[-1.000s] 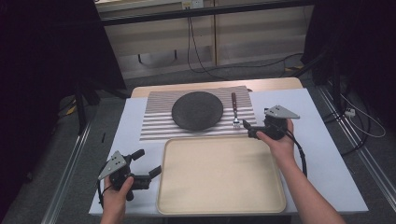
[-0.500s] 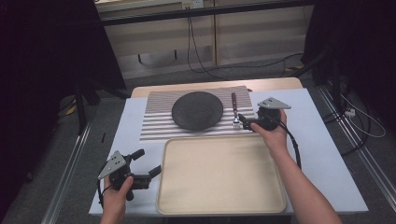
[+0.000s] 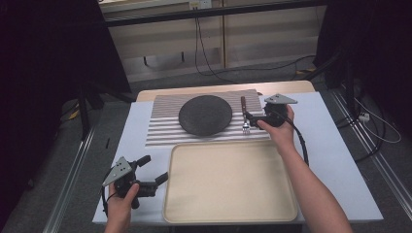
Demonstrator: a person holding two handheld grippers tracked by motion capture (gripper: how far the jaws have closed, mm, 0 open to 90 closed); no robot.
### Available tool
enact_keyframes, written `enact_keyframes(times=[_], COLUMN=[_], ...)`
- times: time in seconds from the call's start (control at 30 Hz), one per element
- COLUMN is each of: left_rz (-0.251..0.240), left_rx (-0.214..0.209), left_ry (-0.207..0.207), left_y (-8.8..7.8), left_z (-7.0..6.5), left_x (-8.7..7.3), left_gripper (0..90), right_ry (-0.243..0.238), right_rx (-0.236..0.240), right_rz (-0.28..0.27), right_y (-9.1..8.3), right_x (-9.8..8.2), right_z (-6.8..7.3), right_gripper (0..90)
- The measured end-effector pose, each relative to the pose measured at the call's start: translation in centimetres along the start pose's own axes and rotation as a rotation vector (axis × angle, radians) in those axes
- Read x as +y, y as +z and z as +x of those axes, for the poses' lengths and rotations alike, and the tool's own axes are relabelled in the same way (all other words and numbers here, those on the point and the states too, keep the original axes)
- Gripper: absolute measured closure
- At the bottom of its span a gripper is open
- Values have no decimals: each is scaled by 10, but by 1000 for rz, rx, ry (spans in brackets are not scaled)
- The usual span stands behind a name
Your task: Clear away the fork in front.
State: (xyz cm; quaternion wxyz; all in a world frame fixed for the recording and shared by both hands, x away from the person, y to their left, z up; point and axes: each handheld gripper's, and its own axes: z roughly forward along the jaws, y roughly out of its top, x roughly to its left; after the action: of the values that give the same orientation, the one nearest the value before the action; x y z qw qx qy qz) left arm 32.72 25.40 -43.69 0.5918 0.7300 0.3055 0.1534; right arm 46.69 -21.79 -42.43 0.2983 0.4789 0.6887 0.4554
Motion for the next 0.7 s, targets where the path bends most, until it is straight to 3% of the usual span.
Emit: enact_keyframes(times=[0.7], left_rz=[-3], left_rx=[4], left_ry=[-14], left_y=[3], left_z=[1], left_x=[0], left_gripper=[25], right_ry=[31], right_rx=[-32], right_rz=[101], right_y=[34], right_x=[4], right_z=[-15], right_gripper=[57])
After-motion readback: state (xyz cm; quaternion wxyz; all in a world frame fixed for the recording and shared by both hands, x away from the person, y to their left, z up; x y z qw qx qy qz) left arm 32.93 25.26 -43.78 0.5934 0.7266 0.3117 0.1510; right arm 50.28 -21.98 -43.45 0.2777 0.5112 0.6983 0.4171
